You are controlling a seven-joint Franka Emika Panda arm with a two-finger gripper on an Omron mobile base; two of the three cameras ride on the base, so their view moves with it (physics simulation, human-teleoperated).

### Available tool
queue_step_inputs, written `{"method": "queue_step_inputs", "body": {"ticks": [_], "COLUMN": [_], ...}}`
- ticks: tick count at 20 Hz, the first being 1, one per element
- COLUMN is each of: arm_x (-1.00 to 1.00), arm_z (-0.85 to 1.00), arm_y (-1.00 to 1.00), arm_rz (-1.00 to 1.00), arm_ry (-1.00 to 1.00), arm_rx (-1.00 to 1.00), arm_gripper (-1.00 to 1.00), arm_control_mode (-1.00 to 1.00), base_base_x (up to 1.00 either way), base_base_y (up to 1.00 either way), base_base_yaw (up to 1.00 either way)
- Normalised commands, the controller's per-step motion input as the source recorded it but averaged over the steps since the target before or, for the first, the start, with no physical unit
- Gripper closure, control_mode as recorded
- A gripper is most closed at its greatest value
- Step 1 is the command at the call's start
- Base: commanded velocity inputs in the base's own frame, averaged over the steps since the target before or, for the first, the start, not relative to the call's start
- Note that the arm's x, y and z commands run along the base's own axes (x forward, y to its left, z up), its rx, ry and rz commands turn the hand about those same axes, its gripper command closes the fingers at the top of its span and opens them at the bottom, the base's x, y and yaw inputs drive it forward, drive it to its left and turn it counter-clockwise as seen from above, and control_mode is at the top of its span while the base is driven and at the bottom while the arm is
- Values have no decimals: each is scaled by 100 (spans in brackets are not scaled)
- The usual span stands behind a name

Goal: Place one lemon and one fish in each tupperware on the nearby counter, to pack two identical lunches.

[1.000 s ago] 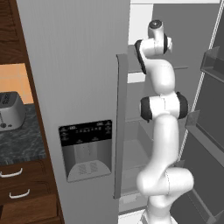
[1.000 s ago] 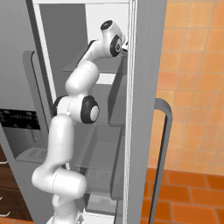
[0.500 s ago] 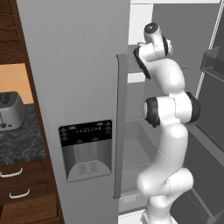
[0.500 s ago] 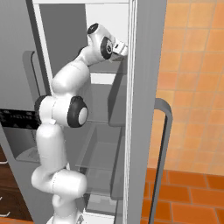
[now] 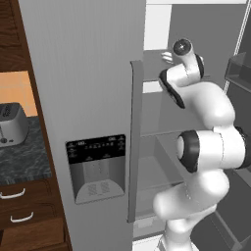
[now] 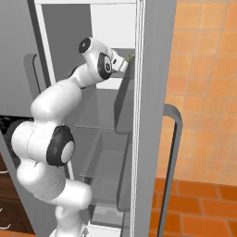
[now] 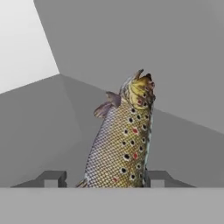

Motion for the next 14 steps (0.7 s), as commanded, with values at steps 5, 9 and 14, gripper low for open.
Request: {"method": "queue_step_inputs", "body": {"ticks": [5, 9, 14], "arm_x": [-100, -100, -100], "arm_z": [39, -56, -90], "arm_y": [44, 81, 41], "arm_rz": [0, 6, 26], "arm_ry": [22, 2, -8], "arm_rx": [2, -2, 1], "arm_gripper": [100, 100, 100], "arm_control_mode": [-100, -100, -100], "base_base_x": [0, 0, 0], "base_base_y": [0, 0, 0], "base_base_yaw": [0, 0, 0]}}
